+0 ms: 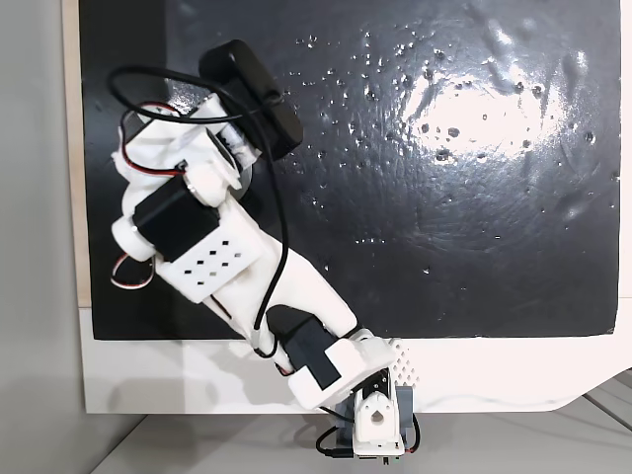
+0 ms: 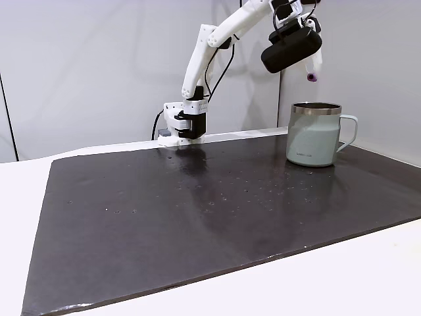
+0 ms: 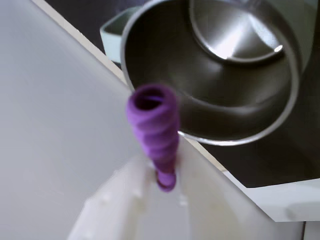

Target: Grasp a pengrip and put it in the cup.

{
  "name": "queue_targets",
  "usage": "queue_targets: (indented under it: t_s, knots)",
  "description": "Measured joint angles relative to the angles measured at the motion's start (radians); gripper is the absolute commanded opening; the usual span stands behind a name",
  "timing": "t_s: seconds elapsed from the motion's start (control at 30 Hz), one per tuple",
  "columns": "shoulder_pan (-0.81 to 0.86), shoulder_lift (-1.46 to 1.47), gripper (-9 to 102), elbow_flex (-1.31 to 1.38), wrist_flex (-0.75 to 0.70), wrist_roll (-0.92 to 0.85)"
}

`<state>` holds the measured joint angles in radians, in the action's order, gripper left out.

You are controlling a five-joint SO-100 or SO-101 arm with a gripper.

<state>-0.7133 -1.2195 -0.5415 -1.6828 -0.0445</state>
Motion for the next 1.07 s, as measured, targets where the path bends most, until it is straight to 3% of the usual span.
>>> queue_targets:
  t_s: [0.23,0.4,0.5,1.07]
  knots:
    - [-0.028,0.000,2,0.002,0.000,-0.008]
    - [-0.028,0.000,30,0.002,0.000,-0.008]
    - [-0.031,0.000,38,0.002,0.000,-0.008]
    - [-0.028,0.000,38,0.002,0.000,-0.025]
